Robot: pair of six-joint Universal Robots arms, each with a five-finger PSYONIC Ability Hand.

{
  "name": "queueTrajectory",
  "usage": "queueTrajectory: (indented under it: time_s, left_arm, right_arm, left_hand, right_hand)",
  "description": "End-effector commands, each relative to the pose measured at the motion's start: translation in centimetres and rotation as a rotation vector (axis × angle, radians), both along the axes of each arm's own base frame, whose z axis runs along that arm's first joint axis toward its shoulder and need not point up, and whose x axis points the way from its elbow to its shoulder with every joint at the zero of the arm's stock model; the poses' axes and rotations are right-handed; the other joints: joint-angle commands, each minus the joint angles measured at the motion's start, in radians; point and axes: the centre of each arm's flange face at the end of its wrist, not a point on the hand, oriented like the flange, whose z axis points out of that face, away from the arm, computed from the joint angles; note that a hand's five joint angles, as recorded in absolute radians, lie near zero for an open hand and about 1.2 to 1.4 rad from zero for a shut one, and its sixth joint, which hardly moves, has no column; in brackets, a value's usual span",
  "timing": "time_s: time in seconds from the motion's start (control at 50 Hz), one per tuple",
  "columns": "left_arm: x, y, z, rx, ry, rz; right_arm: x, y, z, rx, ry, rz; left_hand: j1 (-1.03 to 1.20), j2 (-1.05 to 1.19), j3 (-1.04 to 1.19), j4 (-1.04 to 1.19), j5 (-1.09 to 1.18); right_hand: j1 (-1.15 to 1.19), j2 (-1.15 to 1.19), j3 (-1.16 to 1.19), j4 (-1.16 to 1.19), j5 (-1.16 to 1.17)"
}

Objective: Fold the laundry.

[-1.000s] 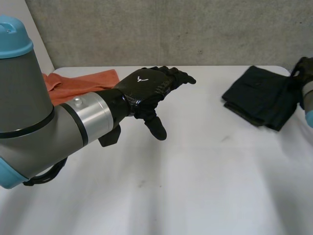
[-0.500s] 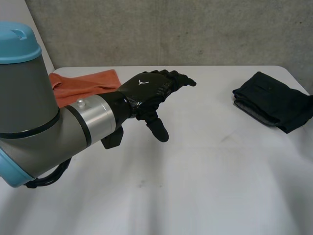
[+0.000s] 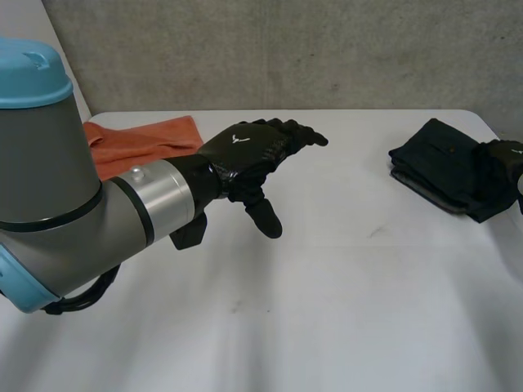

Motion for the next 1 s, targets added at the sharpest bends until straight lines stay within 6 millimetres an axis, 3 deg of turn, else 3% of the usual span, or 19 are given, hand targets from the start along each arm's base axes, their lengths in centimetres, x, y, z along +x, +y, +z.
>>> queueTrajectory:
  time_s: [0.02, 0.12, 0.3, 0.36, 0.4, 0.46, 0.7, 1.0]
  left_arm:
    - [0.0, 0.0, -0.1, 0.001, 0.0, -0.002]
    - [-0.2, -0.1, -0.5, 0.003, -0.004, -0.003]
    - [-0.3, -0.3, -1.0, 0.016, -0.012, -0.004]
    - [-0.3, -0.3, -1.1, 0.02, -0.013, -0.003]
    - [-0.3, -0.3, -1.1, 0.019, -0.014, -0.004]
    - [-0.3, -0.3, -1.2, 0.019, -0.014, -0.004]
    - [-0.5, -0.6, -2.0, 0.038, -0.026, -0.004]
    - [-0.7, -0.7, -2.4, 0.04, -0.027, -0.005]
  right_arm:
    - [-0.3, 0.2, 0.9, -0.074, 0.154, 0.047]
    - [-1.8, -0.4, 1.8, -0.13, 0.177, 0.041]
    - [-2.1, -1.1, 2.1, -0.162, 0.116, 0.056]
    - [-3.9, -2.4, 3.2, -0.215, -0.005, -0.007]
    - [-6.1, -3.3, 3.9, -0.245, -0.123, -0.062]
    - [-7.5, -3.8, 3.9, -0.259, -0.25, -0.093]
    - [-6.2, -4.0, -0.2, -0.192, -0.318, -0.063]
    - [-5.0, -3.9, -0.9, -0.195, -0.22, -0.058]
  left_hand:
    - [0.004, -0.018, -0.004, -0.017, -0.032]
    - [0.007, -0.015, -0.002, -0.014, -0.029]
    - [0.007, -0.015, -0.002, -0.014, -0.029]
    - [0.007, -0.015, -0.002, -0.014, -0.029]
    - [0.007, -0.015, -0.002, -0.014, -0.029]
    - [0.007, -0.015, -0.002, -0.014, -0.029]
    - [0.007, -0.015, -0.002, -0.014, -0.029]
    - [0.01, -0.012, 0.001, -0.011, -0.026]
  right_hand:
    - [-0.027, -0.047, -0.041, -0.061, -0.072]
    - [-0.027, -0.047, -0.041, -0.061, -0.072]
    - [-0.027, -0.047, -0.041, -0.061, -0.072]
    - [-0.027, -0.047, -0.041, -0.061, -0.072]
    - [-0.027, -0.047, -0.041, -0.061, -0.072]
    - [-0.027, -0.047, -0.041, -0.061, -0.072]
    - [-0.017, -0.037, -0.031, -0.05, -0.061]
    - [0.155, 0.136, 0.142, 0.122, 0.111]
